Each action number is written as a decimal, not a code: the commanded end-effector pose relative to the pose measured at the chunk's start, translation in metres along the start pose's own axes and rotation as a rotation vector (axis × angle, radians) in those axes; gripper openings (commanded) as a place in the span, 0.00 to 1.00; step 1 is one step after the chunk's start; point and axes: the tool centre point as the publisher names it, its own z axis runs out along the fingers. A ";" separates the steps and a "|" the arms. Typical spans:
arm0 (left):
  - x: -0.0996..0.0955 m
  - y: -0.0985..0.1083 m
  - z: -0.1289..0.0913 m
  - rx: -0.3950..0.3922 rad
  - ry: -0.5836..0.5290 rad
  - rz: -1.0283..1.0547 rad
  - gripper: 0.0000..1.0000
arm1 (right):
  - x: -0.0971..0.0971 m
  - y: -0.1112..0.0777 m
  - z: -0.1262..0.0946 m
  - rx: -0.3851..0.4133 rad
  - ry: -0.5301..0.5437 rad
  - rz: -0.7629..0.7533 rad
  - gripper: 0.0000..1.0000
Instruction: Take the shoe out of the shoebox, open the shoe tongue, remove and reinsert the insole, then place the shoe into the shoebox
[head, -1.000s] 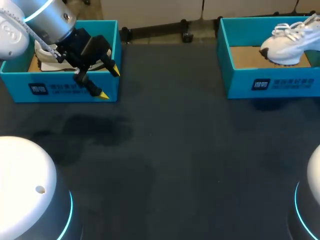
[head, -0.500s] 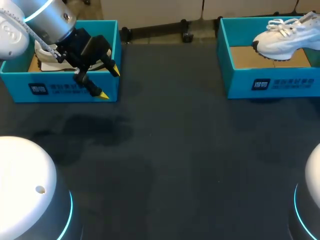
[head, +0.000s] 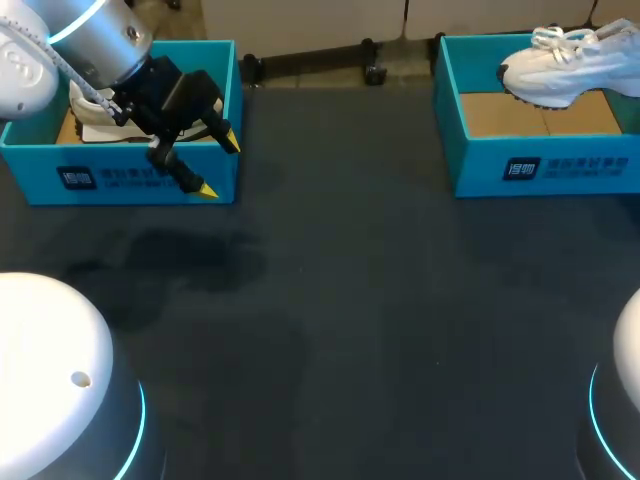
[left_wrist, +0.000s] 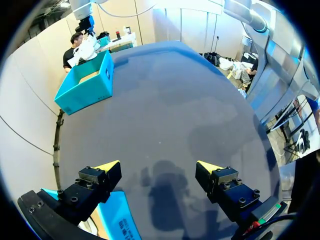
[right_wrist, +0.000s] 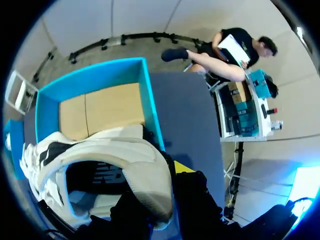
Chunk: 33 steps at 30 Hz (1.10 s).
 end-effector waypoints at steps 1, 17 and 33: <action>0.001 0.000 0.000 -0.002 -0.002 0.000 1.00 | 0.006 -0.002 -0.002 -0.022 0.001 0.010 0.00; 0.001 0.000 0.000 -0.002 -0.002 0.000 1.00 | 0.026 0.001 0.011 -0.032 0.023 -0.024 0.00; 0.001 0.000 0.000 -0.002 -0.002 0.000 1.00 | 0.036 0.014 0.040 -0.053 0.016 -0.021 0.00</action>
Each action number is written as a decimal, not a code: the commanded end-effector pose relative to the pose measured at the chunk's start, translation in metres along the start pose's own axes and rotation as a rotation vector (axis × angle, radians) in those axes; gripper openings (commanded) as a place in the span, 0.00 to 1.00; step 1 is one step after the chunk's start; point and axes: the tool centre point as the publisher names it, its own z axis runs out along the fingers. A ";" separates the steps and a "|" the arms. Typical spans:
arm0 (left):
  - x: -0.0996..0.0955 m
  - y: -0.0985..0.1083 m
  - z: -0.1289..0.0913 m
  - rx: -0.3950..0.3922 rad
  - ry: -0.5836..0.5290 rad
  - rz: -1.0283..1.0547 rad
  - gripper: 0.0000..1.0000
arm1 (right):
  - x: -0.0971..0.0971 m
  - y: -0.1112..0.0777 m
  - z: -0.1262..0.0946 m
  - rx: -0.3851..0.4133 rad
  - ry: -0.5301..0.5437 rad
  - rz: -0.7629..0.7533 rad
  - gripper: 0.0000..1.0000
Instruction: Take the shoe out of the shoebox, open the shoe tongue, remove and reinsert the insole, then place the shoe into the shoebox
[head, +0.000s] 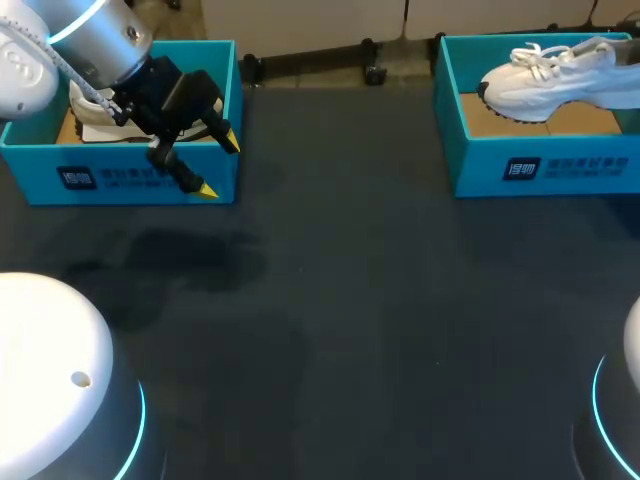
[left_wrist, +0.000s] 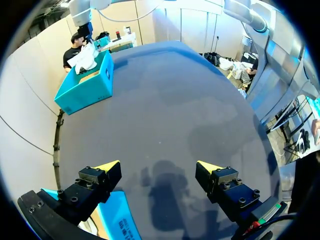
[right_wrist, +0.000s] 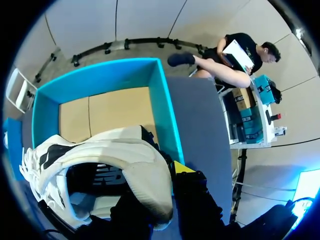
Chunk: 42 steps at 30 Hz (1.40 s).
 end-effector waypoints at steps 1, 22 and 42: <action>0.001 0.000 0.000 -0.002 -0.001 0.000 1.00 | 0.000 0.003 0.009 0.001 -0.002 0.009 0.00; 0.001 0.000 0.000 -0.002 -0.001 0.000 1.00 | 0.009 -0.012 0.055 0.013 -0.048 0.008 0.00; 0.001 0.000 0.000 -0.002 -0.001 0.000 1.00 | 0.018 -0.022 0.103 0.052 -0.081 0.034 0.00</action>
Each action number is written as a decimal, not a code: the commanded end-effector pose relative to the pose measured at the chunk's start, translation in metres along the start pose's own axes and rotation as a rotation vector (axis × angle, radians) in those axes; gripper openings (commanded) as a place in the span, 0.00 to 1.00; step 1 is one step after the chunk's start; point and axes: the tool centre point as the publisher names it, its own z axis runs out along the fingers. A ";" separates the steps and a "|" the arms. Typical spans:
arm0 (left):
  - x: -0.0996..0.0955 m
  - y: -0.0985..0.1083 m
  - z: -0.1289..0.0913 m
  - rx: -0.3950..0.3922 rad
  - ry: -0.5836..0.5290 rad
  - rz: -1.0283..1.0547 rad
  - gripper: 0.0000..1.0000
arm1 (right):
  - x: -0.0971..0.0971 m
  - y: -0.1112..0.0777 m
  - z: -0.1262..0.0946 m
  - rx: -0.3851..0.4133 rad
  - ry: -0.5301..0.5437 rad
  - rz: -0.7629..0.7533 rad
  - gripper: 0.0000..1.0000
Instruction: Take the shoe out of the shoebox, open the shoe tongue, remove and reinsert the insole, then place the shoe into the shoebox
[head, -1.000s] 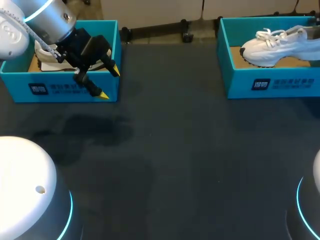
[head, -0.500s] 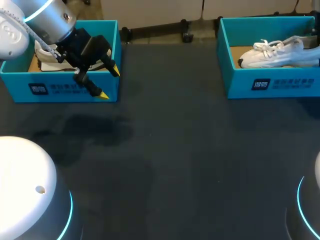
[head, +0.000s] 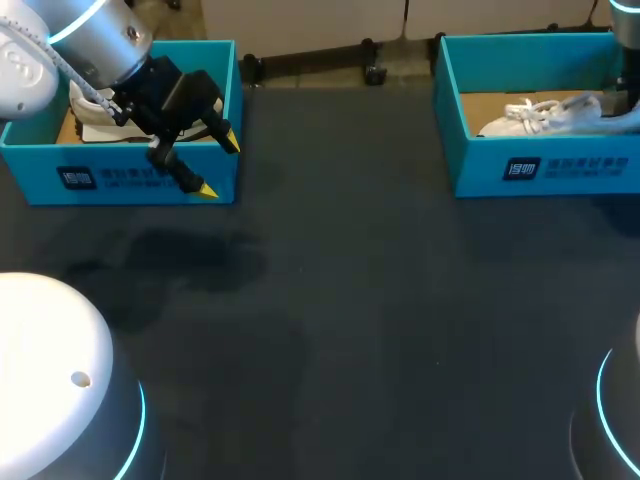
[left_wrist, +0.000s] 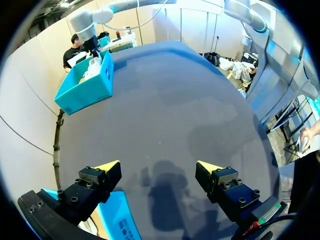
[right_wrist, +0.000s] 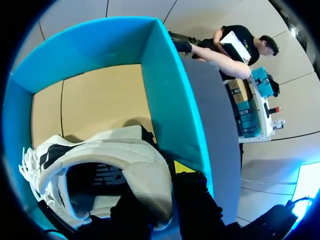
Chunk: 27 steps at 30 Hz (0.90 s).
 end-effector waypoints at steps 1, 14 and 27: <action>0.001 0.000 0.000 -0.002 -0.001 0.000 1.00 | 0.005 0.002 0.010 0.027 0.009 0.008 0.00; 0.001 0.000 0.000 -0.002 -0.001 0.000 1.00 | 0.017 -0.006 0.023 0.055 0.023 0.014 0.00; 0.001 0.000 0.000 -0.002 -0.001 0.000 1.00 | 0.016 -0.005 0.028 0.050 0.010 0.039 0.36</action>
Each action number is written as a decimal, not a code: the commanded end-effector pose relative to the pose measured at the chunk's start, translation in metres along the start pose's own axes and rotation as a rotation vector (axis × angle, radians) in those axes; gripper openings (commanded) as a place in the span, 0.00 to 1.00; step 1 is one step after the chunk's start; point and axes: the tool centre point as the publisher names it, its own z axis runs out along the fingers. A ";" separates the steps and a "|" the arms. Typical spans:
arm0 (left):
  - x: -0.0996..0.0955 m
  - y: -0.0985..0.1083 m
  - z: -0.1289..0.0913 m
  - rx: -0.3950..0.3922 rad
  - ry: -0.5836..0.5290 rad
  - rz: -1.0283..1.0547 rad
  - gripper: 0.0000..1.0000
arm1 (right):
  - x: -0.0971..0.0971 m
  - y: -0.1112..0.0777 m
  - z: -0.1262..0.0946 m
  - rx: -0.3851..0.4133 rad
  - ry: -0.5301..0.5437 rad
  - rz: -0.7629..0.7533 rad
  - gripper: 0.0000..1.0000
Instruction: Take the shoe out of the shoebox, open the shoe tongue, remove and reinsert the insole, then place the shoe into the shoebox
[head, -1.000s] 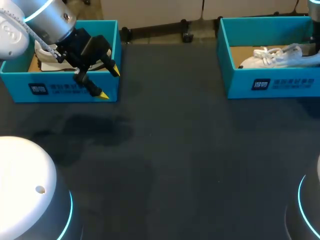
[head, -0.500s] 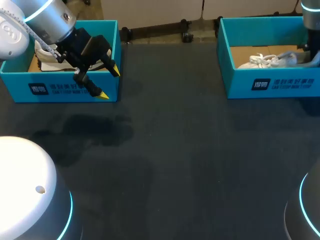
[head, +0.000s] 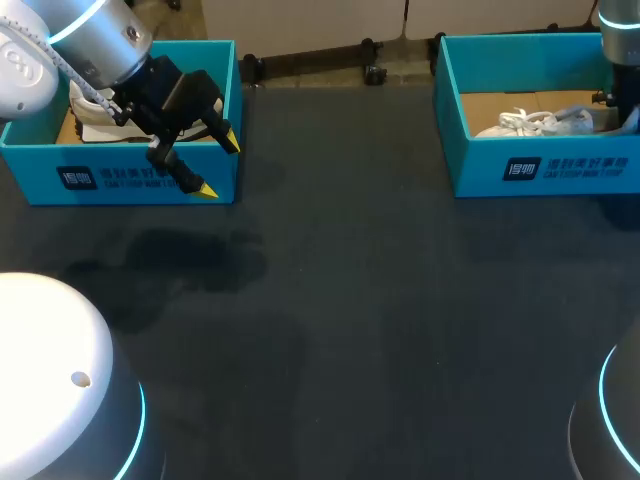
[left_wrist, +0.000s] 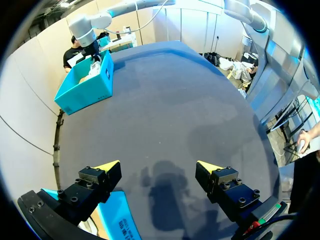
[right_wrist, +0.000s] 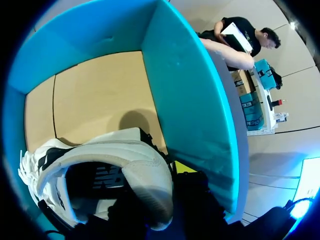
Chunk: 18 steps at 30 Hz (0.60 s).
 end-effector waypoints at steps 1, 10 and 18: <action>0.001 0.000 0.000 -0.002 -0.002 0.000 1.00 | -0.001 0.002 0.000 0.000 0.000 0.004 0.37; 0.001 0.000 0.000 -0.002 -0.002 0.000 1.00 | -0.006 0.002 -0.012 -0.009 0.009 0.015 0.35; 0.001 0.000 0.000 -0.002 -0.002 0.000 1.00 | -0.013 0.002 -0.030 -0.029 0.031 0.036 0.45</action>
